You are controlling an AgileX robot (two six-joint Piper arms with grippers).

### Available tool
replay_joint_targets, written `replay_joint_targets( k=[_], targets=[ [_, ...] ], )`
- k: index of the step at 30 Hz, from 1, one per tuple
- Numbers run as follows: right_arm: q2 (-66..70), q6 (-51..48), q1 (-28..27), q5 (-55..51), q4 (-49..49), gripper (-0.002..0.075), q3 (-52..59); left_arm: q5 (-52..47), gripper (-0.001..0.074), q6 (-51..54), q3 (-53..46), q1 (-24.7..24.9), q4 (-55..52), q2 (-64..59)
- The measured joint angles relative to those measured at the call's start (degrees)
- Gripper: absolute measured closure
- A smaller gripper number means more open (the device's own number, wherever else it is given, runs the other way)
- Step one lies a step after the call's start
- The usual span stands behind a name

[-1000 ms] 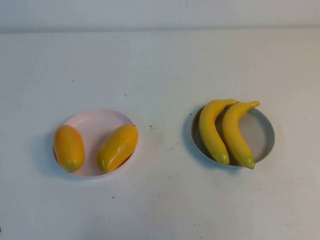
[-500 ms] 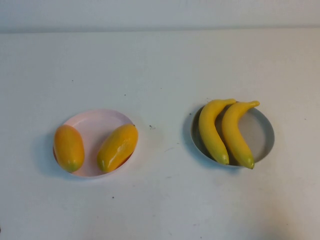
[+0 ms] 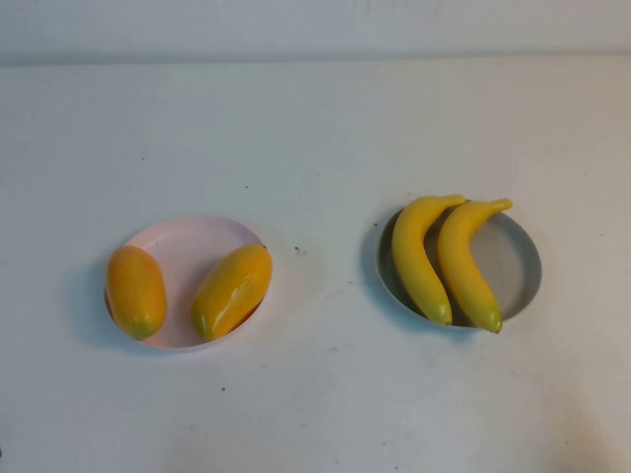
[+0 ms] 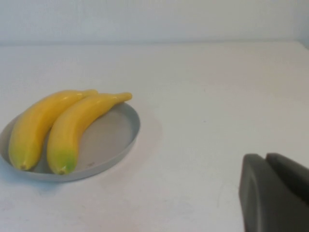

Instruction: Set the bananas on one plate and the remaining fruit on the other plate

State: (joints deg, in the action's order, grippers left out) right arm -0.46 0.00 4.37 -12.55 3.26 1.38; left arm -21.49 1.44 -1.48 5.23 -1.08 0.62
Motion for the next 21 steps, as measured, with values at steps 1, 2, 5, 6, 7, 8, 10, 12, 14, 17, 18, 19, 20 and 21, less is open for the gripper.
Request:
replay_joint_targets(
  k=[1,2,5,6,7,8,10,12,14,17,18,19,20,21],
  targets=[
    [0.0,0.0,-0.11,-0.64,0.0,0.0741,0.0,0.0,0.0737,0.0,0.0,0.0,0.0,0.0],
    [0.0,0.0,-0.11,-1.13,0.0,0.0741,0.0,0.0,0.0737,0.0,0.0,0.0,0.0,0.0],
    [0.0,0.0,-0.11,-2.05,0.12,0.0741,0.0,0.0,0.0736,0.0,0.0,0.0,0.0,0.0],
    [0.0,0.0,-0.11,-2.48,0.12,0.0741,0.0,0.0,0.0737,0.0,0.0,0.0,0.0,0.0],
    [0.0,0.0,-0.11,-3.24,0.22,0.0741,0.0,0.0,0.0737,0.0,0.0,0.0,0.0,0.0],
    [0.0,0.0,-0.11,-4.16,0.22,0.0741,0.0,0.0,0.0737,0.0,0.0,0.0,0.0,0.0],
    [0.0,0.0,-0.11,-6.7,0.25,0.0741,0.0,0.0,0.0736,0.0,0.0,0.0,0.0,0.0],
    [0.0,0.0,-0.11,-7.75,0.25,0.0741,0.0,0.0,0.0737,0.0,0.0,0.0,0.0,0.0],
    [0.0,0.0,-0.11,-7.85,0.25,0.0741,0.05,0.0,0.0736,0.0,0.0,0.0,0.0,0.0],
    [0.0,0.0,-0.11,-7.99,0.25,0.0741,0.05,0.0,0.0736,0.0,0.0,0.0,0.0,0.0],
    [0.0,0.0,-0.11,-7.99,0.25,0.0741,0.05,0.0,0.0736,0.0,0.0,0.0,0.0,0.0],
    [0.0,0.0,-0.11,-8.01,0.25,0.0741,0.05,0.0,0.0736,0.0,0.0,0.0,0.0,0.0],
    [0.0,0.0,-0.11,-8.01,0.25,0.0741,0.05,0.0,0.0736,0.0,0.0,0.0,0.0,0.0],
    [0.0,0.0,-0.11,-8.01,0.25,0.0741,0.05,0.0,0.0736,0.0,0.0,0.0,0.0,0.0]
  ],
)
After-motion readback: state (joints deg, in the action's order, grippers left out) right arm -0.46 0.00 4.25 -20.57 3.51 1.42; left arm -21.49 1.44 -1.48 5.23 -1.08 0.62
